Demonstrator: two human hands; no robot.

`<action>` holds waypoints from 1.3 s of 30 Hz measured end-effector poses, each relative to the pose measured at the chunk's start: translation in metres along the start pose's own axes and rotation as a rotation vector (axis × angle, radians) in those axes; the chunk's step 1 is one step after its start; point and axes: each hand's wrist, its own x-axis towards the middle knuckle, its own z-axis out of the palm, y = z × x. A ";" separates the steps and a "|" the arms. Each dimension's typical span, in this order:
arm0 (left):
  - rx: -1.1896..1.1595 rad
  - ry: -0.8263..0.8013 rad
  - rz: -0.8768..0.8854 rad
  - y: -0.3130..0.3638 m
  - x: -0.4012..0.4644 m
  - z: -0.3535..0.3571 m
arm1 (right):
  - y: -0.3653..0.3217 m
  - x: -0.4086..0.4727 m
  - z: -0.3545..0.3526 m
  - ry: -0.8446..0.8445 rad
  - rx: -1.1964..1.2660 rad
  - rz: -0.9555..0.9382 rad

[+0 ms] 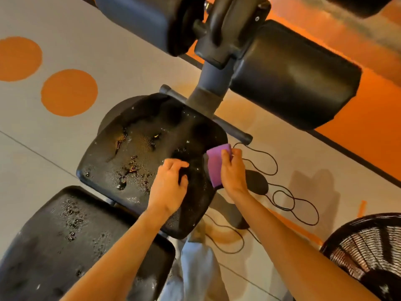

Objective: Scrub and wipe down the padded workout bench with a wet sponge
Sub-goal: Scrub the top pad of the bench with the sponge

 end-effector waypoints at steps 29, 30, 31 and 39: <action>0.391 0.122 0.340 -0.064 0.124 0.032 | 0.067 0.106 0.069 0.244 -0.740 -0.502; 0.392 0.126 0.341 -0.064 0.124 0.033 | 0.058 0.118 0.069 0.234 -0.711 -0.476; 0.396 0.129 0.346 -0.065 0.125 0.034 | 0.047 0.135 0.071 0.235 -0.669 -0.425; 0.387 0.142 0.359 -0.066 0.126 0.037 | 0.071 0.074 0.079 0.252 -0.782 -0.532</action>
